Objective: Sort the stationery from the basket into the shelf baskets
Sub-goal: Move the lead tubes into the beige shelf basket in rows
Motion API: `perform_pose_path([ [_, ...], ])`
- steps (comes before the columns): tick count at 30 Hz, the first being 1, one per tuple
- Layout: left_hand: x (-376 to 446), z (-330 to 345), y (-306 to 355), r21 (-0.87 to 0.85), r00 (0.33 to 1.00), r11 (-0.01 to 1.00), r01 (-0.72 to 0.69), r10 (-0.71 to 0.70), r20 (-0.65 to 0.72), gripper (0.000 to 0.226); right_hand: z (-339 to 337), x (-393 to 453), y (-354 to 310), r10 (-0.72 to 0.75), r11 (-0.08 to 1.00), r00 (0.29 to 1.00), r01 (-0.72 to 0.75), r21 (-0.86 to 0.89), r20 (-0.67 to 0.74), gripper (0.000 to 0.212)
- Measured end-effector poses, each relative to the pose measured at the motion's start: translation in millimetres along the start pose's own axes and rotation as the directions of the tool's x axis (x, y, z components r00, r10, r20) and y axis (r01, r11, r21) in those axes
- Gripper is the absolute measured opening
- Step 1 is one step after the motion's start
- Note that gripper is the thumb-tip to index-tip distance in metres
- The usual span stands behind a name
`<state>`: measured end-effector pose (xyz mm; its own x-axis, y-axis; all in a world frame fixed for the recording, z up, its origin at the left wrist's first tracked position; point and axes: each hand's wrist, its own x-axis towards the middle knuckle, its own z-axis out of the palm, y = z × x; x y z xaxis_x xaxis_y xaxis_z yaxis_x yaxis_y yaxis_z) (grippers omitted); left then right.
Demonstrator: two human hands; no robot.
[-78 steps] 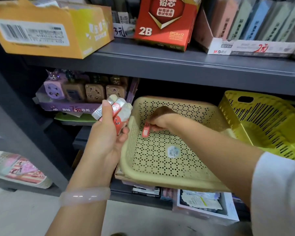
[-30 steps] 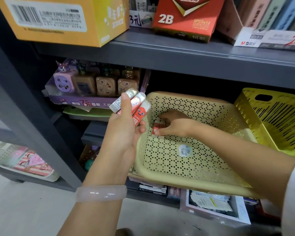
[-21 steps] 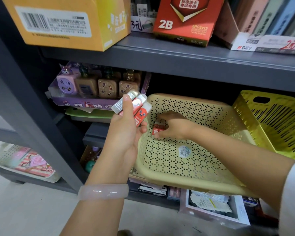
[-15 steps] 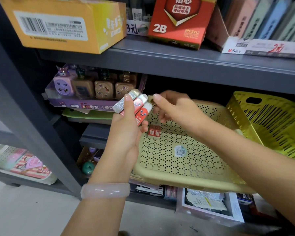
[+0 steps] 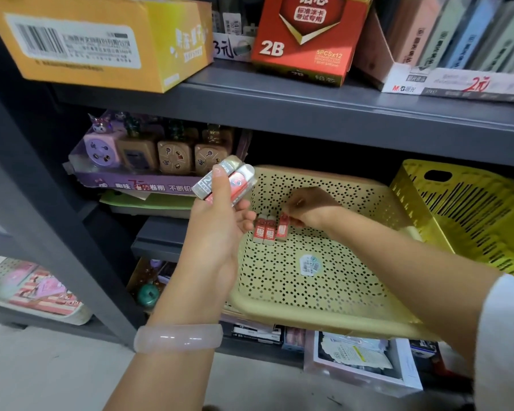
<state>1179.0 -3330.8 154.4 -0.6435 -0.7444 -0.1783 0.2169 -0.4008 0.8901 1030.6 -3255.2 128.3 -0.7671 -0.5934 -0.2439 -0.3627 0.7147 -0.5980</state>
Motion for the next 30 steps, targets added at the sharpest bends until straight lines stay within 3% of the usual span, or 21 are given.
perform_pose_path([
  [3,1.8,-1.9,0.0,-0.023,1.0,1.0,0.008,-0.008,0.008,0.043,13.7,10.7,3.2,0.076,0.994,0.995,-0.082,0.072,0.072,0.013],
  [6,2.8,-3.0,-0.4,-0.039,1.0,0.999,0.016,-0.015,0.02,0.043,11.0,13.4,8.9,0.018,0.988,0.991,-0.038,0.148,0.132,0.021],
  [8,3.5,-3.0,-0.4,-0.039,0.999,0.999,0.023,-0.022,0.026,0.043,6.2,11.9,12.8,-0.079,0.996,0.981,0.087,-0.037,0.179,0.035],
  [10,3.8,-2.9,-0.2,-0.029,0.999,0.999,0.026,-0.025,0.028,0.043,7.8,9.3,14.4,-0.164,0.913,0.967,0.223,-0.343,0.194,0.058],
  [11,3.8,-2.8,-0.2,-0.022,0.999,0.999,0.027,-0.026,0.028,0.043,11.1,8.6,14.6,-0.204,0.873,0.96,0.268,-0.408,0.193,0.063],
  [15,3.5,-0.8,-1.2,-0.011,0.999,1.0,0.024,-0.024,0.022,0.043,18.6,6.3,10.0,-0.245,0.857,0.954,0.297,-0.422,0.173,0.051],
  [18,2.8,0.8,-1.1,0.0,1.0,1.0,0.019,-0.019,0.015,0.042,12.3,1.0,7.1,-0.241,0.863,0.954,0.294,-0.41,0.178,0.061],
  [19,2.1,1.4,-1.2,0.0,1.0,1.0,0.019,-0.019,0.014,0.042,8.3,-4.5,3.0,-0.269,0.885,0.955,0.295,-0.361,0.124,0.058],
  [21,0.4,4.1,-2.4,0.003,1.0,1.0,0.023,-0.023,0.013,0.044,-0.8,-19.1,-9.8,-0.345,0.938,0.937,0.342,-0.063,-0.053,0.026],
  [22,-0.6,5.9,-3.3,0.008,1.0,1.0,0.024,-0.024,0.007,0.045,-4.9,-27.8,-18.4,-0.352,0.915,0.928,0.369,0.161,-0.121,0.011],
  [24,-2.8,9.3,-5.1,0.015,1.0,1.0,0.027,-0.027,0.002,0.045,-10.1,-45.1,-34.1,-0.361,0.8,0.912,0.409,0.439,-0.192,0.009],
  [26,-4.5,11.4,-5.5,0.005,1.0,1.0,0.013,-0.013,0.003,0.044,-10.6,-58.9,-44.0,-0.378,0.751,0.895,0.446,0.487,-0.236,0.011],
  [30,-6.0,13.3,-7.1,0.032,1.0,0.999,-0.018,0.019,-0.02,0.046,-9.3,-70.4,-49.6,-0.387,0.768,0.868,0.491,0.412,-0.313,0.008],
])
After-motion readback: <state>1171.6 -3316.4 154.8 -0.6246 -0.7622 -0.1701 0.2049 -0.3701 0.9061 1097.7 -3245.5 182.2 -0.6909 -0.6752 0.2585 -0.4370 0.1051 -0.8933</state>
